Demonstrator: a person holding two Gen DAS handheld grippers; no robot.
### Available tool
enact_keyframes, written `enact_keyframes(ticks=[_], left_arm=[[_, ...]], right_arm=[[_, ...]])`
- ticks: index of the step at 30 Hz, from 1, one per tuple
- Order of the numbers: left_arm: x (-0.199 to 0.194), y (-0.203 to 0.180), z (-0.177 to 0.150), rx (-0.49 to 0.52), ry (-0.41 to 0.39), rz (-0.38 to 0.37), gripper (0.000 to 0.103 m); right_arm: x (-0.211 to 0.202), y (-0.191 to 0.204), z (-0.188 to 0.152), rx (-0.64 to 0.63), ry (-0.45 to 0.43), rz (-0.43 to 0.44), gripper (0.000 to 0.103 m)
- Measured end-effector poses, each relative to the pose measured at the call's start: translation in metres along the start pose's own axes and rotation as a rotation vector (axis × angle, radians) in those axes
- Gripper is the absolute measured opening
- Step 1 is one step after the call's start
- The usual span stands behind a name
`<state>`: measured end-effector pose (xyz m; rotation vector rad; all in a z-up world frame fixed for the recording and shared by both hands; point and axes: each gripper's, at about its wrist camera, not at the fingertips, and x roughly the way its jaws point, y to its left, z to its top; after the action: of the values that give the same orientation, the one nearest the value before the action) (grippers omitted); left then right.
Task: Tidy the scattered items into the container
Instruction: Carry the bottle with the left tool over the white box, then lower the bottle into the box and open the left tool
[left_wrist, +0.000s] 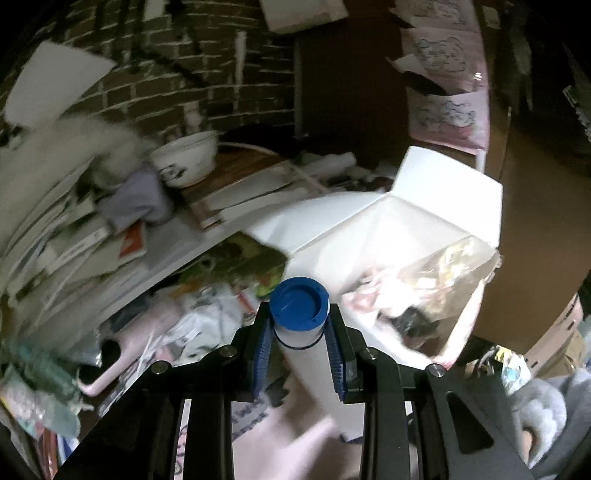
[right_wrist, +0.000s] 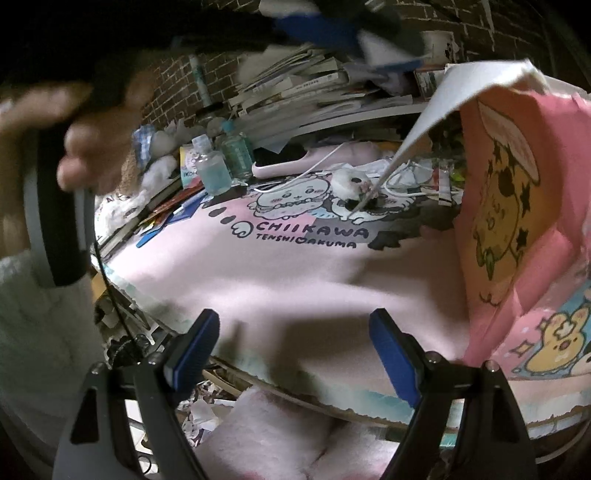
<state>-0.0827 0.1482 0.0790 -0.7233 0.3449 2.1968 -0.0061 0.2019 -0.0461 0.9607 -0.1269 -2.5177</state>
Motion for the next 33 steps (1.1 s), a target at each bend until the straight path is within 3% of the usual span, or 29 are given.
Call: enact_keyframes(ticks=[6,15,28,33], left_arm=[[0.019,-0.023,0.019,0.053,0.047,-0.073,0.023],[0.053,-0.047,0.035,0.099,0.150,-0.126,0.023],[0.081,-0.062,0.033,0.136,0.237,-0.120,0.023],[0.080,-0.061,0.032,0.128,0.236,-0.105,0.035]], right_arm=[[-0.001,0.000,-0.001,0.007,-0.001,0.019,0.082],[-0.003,-0.005,-0.003,0.020,-0.003,0.040,0.082],[-0.008,-0.011,-0.004,0.038,-0.013,0.056,0.082],[-0.008,-0.013,-0.005,0.040,-0.014,0.057,0.082]])
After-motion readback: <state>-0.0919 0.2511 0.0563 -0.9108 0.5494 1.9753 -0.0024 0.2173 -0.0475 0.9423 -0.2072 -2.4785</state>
